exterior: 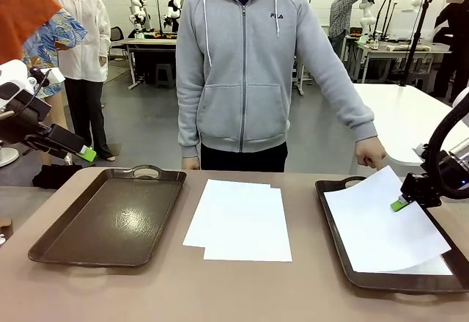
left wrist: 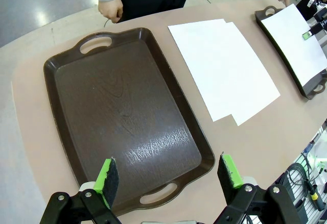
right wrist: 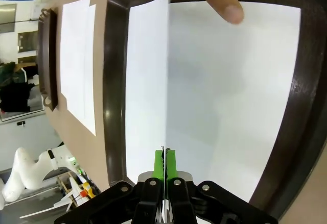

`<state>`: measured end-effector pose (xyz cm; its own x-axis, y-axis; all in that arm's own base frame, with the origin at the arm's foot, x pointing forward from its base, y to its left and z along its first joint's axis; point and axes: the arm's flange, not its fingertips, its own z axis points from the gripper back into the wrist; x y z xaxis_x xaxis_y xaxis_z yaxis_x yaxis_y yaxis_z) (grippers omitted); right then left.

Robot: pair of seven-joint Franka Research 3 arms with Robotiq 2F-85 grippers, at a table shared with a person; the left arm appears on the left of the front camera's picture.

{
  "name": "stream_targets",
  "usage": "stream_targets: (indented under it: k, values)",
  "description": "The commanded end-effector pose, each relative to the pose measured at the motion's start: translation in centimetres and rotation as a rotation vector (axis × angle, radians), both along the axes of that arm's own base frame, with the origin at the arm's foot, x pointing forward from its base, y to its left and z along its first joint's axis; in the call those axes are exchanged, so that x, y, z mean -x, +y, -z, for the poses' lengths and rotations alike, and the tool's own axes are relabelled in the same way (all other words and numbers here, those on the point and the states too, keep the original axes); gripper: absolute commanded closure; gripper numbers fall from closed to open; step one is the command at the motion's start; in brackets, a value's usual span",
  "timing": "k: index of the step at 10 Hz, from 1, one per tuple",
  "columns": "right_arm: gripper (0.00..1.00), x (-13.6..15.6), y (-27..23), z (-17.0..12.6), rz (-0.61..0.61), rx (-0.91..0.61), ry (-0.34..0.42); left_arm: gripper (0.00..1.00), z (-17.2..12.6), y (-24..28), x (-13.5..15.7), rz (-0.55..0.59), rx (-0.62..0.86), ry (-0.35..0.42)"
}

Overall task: Sort the A4 documents.
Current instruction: Place the A4 Paper in the designated Handle tray.

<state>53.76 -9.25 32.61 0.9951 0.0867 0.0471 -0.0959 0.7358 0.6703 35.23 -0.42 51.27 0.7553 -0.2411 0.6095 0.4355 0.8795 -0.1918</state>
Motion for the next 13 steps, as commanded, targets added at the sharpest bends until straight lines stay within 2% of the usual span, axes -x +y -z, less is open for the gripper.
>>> stream_targets:
  k: [1,5,6,7,8,9,10,11,12,13]
  values:
    - [0.99,0.7,0.3,0.0,0.024,0.046,0.027,0.00,0.1,0.1,0.0,0.003,0.009,0.003]
    - [0.99,0.5,0.4,-0.1,0.017,0.076,0.033,0.00,0.1,0.1,0.0,0.003,0.009,0.003]
    - [0.94,0.5,0.4,-0.3,0.019,0.086,0.031,0.00,0.1,0.1,0.0,0.003,0.009,0.003]
    - [0.80,0.5,0.4,-0.5,0.018,0.092,0.027,0.00,0.1,0.1,0.0,0.003,0.009,0.003]
    - [0.75,0.6,0.3,-0.6,0.017,0.104,0.027,0.00,0.1,0.1,0.0,0.003,0.009,0.003]
    - [0.61,0.8,0.2,-0.8,0.021,0.110,0.024,0.00,0.1,0.1,0.0,0.003,0.009,0.003]
    - [0.56,1.0,0.1,-1.0,0.025,0.116,0.020,0.00,0.1,0.1,0.0,0.003,0.009,0.003]
    - [0.43,1.1,0.1,-1.1,0.028,0.128,0.019,0.00,0.1,0.1,0.0,0.003,0.009,0.003]
    - [0.37,1.2,0.0,-1.3,0.025,0.129,0.017,0.00,0.1,0.1,0.0,0.003,0.009,0.003]
    - [0.46,1.2,0.0,-1.5,0.022,0.145,0.016,0.00,0.1,0.1,0.0,0.003,0.009,0.003]
